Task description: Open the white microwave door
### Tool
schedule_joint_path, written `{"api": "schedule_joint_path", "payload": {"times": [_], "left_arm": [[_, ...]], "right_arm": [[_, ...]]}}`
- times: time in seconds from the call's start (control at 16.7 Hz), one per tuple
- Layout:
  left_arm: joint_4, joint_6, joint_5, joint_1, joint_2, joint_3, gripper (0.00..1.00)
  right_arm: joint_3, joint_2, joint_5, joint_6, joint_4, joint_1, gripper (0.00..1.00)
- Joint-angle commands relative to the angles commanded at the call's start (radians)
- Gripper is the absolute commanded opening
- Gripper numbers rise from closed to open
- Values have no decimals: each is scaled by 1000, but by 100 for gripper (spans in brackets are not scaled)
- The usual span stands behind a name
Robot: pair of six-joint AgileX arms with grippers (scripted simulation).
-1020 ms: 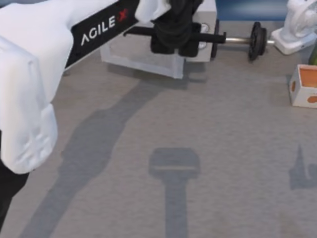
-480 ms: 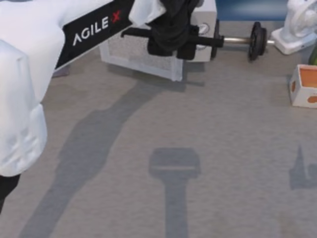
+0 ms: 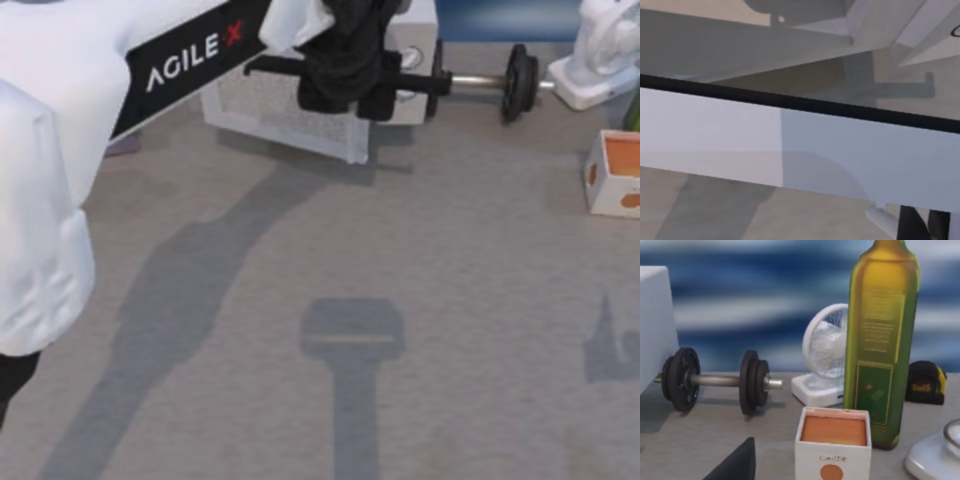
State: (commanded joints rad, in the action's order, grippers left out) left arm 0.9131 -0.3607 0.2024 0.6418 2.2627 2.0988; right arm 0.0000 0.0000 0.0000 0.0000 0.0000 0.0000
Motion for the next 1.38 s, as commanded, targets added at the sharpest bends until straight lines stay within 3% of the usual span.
{"api": "schedule_joint_path", "payload": {"times": [0.84,1.38], "left_arm": [[-11,9,-7,4,-7,-22,0],[-92,113,-60,-18,-113,-185,0]], "right_arm": [[0,0,0,0,0,0,100],[0,0,0,0,0,0,100]]}}
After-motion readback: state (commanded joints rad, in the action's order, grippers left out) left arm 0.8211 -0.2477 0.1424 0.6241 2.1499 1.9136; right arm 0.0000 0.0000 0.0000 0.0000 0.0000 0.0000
